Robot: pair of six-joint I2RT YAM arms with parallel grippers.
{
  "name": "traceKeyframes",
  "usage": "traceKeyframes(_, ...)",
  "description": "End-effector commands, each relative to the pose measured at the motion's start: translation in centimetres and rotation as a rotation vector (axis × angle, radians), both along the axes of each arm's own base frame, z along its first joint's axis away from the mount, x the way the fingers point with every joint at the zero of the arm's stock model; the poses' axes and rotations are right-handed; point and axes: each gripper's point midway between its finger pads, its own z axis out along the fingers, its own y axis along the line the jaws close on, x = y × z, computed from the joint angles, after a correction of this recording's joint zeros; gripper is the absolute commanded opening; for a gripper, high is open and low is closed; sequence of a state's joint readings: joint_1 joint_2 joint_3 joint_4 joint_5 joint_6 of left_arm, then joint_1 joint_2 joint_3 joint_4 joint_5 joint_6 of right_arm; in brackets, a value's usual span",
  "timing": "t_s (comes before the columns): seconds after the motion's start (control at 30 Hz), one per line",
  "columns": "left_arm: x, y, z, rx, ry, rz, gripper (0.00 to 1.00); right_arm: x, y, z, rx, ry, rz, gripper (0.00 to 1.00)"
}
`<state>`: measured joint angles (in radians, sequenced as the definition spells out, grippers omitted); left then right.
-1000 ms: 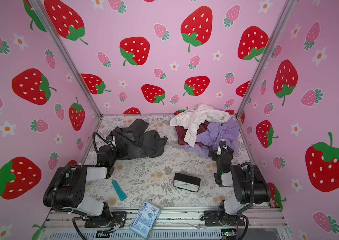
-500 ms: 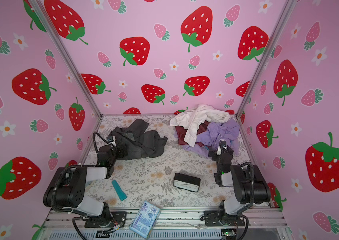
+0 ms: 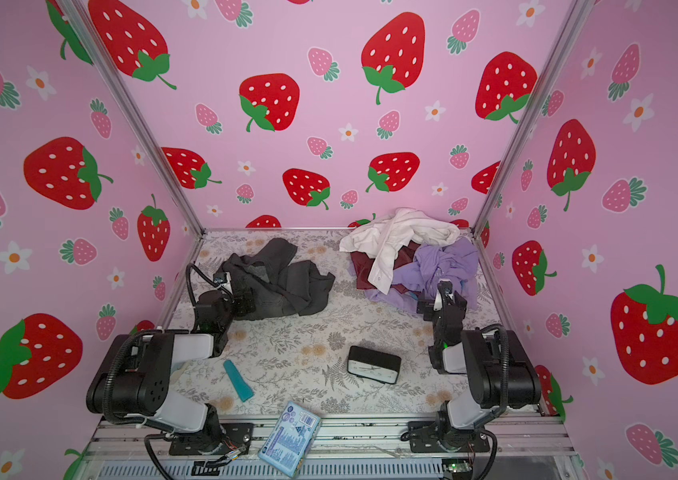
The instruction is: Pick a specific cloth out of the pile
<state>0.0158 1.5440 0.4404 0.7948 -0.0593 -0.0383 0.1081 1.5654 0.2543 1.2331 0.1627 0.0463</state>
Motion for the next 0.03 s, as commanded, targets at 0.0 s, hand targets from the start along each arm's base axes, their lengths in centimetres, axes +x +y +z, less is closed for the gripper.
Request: traceKeyframes(0.0,0.20,-0.37,-0.23,-0.009,0.019,-0.016,0.99,0.36,0.18,0.69,-0.016,-0.026,0.011,1.00)
